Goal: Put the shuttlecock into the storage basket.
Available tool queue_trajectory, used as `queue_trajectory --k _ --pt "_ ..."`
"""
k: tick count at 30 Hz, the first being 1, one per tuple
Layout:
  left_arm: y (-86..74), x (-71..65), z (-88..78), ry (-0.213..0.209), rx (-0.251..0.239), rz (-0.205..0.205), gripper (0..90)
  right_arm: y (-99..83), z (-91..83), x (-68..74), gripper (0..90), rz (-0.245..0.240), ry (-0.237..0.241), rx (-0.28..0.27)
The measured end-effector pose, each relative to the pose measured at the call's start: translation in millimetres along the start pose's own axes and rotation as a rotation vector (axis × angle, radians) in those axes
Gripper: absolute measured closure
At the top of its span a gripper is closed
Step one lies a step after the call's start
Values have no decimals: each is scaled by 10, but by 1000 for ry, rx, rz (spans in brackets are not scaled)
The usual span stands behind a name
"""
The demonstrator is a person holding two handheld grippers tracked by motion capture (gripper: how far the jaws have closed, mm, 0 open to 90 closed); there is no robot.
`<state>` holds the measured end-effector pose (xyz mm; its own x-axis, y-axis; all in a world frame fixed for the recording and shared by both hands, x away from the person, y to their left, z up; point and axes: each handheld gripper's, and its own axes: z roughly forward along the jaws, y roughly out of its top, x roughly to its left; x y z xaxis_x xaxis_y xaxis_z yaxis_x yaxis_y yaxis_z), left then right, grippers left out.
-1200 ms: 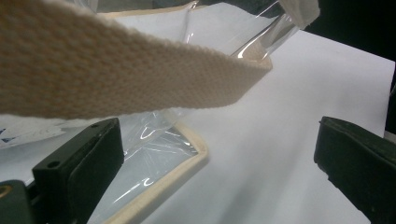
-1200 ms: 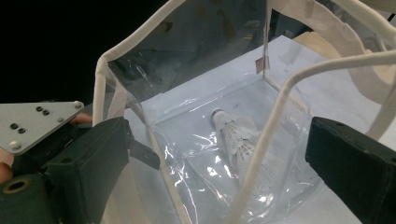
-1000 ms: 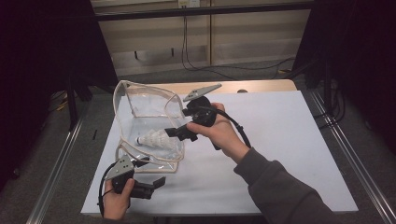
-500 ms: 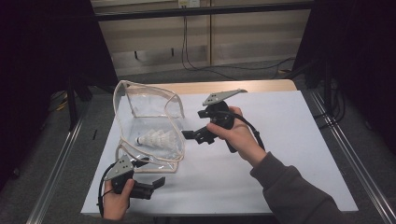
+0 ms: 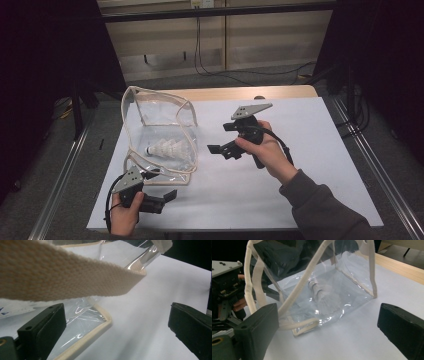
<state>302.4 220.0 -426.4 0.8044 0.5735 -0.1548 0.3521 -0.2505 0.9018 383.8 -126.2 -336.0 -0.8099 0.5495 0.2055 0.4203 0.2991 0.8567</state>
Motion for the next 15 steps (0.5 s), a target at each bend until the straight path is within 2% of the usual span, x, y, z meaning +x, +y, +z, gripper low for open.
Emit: queue_trajectory --k 15 --pt "3 -9 13 -4 1 2 15 -301 -197 -147 32 28 -21 -18"
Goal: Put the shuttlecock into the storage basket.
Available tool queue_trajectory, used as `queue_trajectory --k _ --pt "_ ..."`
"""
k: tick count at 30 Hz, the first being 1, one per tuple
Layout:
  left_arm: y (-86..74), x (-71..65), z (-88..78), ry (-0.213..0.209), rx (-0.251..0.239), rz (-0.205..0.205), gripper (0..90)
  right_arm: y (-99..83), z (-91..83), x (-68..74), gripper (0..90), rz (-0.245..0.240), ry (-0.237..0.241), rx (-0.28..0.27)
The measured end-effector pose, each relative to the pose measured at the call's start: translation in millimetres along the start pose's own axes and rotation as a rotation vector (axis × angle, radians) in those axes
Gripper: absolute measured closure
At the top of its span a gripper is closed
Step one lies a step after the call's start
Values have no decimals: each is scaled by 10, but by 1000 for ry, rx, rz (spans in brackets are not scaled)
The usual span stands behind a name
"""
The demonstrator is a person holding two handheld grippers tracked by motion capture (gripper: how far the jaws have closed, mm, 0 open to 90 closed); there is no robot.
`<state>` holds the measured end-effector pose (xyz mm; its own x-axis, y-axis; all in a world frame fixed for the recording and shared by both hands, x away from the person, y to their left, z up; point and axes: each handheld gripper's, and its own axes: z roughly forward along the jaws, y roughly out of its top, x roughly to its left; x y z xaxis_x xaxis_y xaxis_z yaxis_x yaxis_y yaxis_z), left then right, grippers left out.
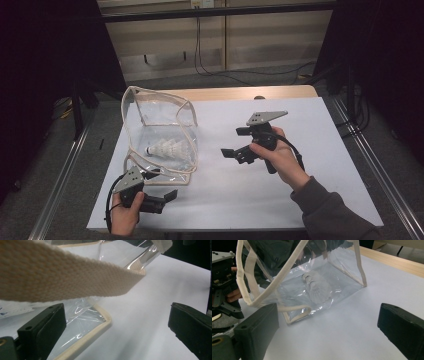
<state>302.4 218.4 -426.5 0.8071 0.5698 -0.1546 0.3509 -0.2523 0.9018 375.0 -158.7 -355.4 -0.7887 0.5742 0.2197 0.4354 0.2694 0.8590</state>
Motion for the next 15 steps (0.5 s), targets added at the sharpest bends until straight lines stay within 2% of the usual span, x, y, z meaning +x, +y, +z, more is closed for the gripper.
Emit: queue_trajectory --k 15 --pt "2 0 6 -1 0 2 15 -245 -114 -109 33 16 -27 2"
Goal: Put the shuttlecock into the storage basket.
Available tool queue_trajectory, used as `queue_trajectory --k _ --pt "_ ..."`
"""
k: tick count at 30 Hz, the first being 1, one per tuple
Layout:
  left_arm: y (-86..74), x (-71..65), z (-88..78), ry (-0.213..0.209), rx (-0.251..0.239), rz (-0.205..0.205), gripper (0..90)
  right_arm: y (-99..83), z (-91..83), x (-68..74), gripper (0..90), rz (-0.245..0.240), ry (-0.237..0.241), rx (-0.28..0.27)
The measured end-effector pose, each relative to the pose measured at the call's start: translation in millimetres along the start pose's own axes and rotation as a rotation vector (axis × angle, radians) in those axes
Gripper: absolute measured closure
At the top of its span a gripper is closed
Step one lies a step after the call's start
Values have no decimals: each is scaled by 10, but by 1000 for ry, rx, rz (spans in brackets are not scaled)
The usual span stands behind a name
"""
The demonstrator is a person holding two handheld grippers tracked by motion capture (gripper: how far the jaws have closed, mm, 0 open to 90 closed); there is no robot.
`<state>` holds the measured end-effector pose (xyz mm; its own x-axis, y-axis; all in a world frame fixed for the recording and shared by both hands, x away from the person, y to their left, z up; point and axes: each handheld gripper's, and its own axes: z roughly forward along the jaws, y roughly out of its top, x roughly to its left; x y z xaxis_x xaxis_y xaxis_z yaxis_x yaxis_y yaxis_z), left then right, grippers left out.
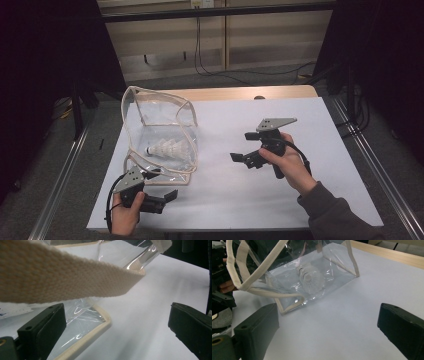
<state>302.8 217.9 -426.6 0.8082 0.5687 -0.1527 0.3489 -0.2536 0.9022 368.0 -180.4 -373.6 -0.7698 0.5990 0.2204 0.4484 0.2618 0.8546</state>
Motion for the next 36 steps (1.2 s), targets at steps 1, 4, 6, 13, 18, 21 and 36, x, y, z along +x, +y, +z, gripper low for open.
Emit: queue_trajectory --k 1,4,6,13,18,21,36 --pt "0 1 -2 0 -1 0 15 -12 -7 -3 33 -3 -1 -2" --pt "-1 2 -2 1 -2 -1 15 -54 -31 -15 33 -7 -3 0" --pt "-1 0 3 -1 0 -2 15 -83 -44 -24 32 -5 -3 0" --pt "1 -2 6 0 -2 -3 15 -190 -99 -72 33 2 -17 1" --pt "2 2 5 -1 4 4 15 -255 -158 -113 33 8 -41 -5" --pt "3 0 7 0 3 4 15 -294 -190 -135 33 16 -46 -7" --pt "3 1 10 0 3 5 15 -486 -315 -234 33 33 -78 -1"
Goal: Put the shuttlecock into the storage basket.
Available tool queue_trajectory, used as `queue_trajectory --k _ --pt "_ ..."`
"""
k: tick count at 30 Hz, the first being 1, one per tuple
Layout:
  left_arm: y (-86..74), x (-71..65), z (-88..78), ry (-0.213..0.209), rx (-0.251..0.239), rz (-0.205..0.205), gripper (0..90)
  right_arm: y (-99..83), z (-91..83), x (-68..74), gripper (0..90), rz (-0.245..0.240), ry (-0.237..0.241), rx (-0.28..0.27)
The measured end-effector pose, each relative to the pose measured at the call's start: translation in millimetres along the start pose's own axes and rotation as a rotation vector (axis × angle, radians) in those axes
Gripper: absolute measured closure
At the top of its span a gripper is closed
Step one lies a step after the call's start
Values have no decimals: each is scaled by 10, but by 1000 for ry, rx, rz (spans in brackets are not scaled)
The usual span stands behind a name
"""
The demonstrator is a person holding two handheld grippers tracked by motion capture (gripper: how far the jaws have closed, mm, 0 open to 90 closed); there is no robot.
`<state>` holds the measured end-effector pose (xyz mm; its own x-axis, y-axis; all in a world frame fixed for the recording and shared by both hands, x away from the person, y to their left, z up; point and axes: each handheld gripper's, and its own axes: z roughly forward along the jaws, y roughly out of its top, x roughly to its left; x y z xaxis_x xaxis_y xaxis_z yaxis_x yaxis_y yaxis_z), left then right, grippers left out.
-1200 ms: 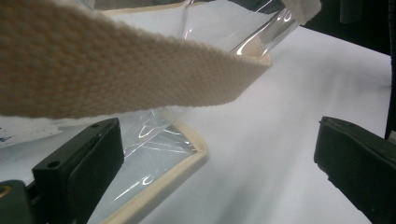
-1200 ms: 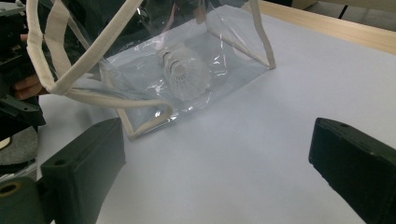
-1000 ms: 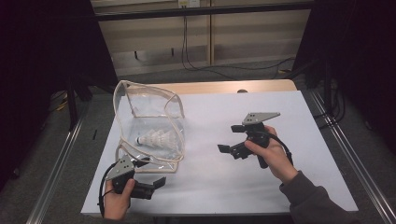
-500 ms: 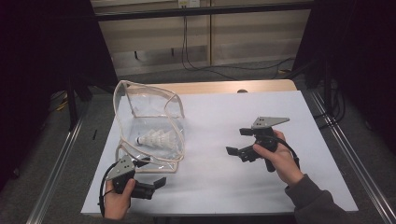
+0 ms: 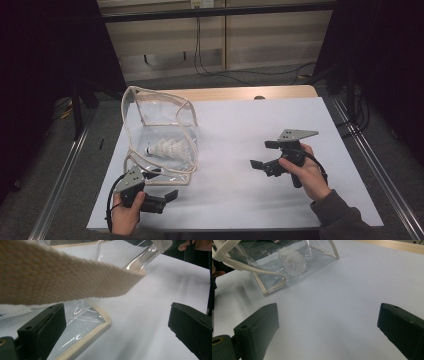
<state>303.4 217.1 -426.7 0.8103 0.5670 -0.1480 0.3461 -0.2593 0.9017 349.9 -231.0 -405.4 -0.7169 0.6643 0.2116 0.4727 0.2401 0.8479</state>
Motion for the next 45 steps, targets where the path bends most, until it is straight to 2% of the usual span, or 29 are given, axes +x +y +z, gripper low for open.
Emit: queue_trajectory --k 13,45 --pt "1 -9 7 3 1 -2 15 -151 -98 -78 33 10 -21 13" --pt "-1 -6 13 -1 5 -1 15 -490 -448 -209 36 23 -76 -5"
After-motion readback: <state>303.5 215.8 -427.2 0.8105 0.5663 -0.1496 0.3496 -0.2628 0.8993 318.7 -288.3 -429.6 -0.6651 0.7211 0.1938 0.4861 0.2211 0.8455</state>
